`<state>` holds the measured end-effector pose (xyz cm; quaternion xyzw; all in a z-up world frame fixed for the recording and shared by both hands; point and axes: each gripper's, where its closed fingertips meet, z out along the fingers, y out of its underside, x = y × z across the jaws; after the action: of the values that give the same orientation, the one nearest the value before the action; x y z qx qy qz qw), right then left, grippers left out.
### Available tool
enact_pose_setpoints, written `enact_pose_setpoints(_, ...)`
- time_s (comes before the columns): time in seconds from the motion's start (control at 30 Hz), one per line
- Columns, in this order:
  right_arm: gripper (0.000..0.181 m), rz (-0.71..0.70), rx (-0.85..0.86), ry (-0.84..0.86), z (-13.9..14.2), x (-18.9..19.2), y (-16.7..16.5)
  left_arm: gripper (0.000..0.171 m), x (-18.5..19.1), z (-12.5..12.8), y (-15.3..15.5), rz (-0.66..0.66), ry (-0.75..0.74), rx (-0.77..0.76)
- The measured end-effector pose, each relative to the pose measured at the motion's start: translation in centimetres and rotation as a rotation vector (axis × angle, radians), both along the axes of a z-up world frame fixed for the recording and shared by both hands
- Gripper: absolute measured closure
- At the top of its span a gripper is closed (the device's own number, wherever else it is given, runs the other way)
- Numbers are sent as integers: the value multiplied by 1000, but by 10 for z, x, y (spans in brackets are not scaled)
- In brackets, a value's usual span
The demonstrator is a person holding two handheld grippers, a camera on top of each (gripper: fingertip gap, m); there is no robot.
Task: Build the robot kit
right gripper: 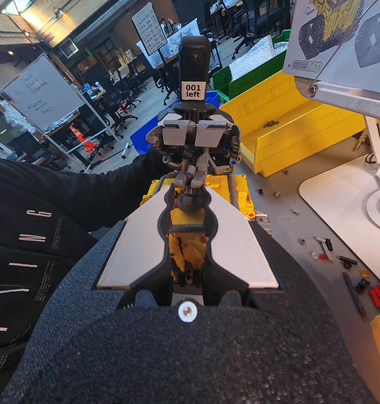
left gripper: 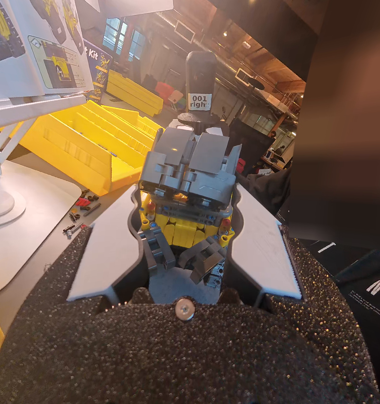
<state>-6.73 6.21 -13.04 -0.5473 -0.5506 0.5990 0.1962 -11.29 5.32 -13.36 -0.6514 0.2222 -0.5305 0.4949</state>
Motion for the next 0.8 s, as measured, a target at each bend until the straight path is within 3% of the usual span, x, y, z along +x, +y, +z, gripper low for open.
enact_pose_setpoints(0.5,159,17,5,1,-9,-1,3,89,-1,-6,3,21,45,-9)
enact_pose_setpoints(0.8,158,66,82,29,-19,-1,1,89,-1,-13,-1,37,160,63)
